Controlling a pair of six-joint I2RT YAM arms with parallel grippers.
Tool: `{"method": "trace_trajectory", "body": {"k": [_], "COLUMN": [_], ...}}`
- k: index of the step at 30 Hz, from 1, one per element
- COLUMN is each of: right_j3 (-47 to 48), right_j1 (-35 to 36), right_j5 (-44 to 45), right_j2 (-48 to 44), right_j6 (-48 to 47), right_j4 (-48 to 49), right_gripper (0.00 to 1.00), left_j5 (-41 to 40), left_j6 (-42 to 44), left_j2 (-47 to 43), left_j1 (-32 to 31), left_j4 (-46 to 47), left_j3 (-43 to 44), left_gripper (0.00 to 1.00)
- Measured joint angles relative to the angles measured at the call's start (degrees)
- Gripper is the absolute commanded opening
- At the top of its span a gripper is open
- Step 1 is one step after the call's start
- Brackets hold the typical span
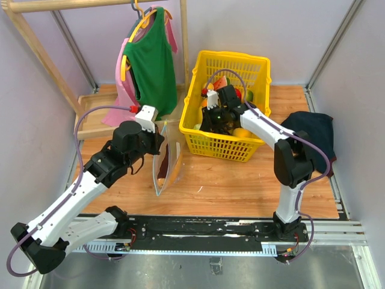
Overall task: Place the food in the zip-top bag and seal the zipper
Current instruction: Pick up the fake vegetable from the bin.
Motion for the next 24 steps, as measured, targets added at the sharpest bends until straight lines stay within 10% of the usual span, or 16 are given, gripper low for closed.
{"method": "trace_trajectory", "body": {"k": [24], "right_j3": [-9.7], "right_j1": [0.7], "right_j5": [20.0], "right_j2": [-25.7], "right_j6": [2.4], "right_j4": [1.0], "right_gripper": [0.01], "left_j5": [-14.2], "left_j6": [-13.0], "left_j2": [7.1], "left_j1": [0.7], "left_j4": [-16.0], "left_j3": [15.6], "left_gripper": [0.00]}}
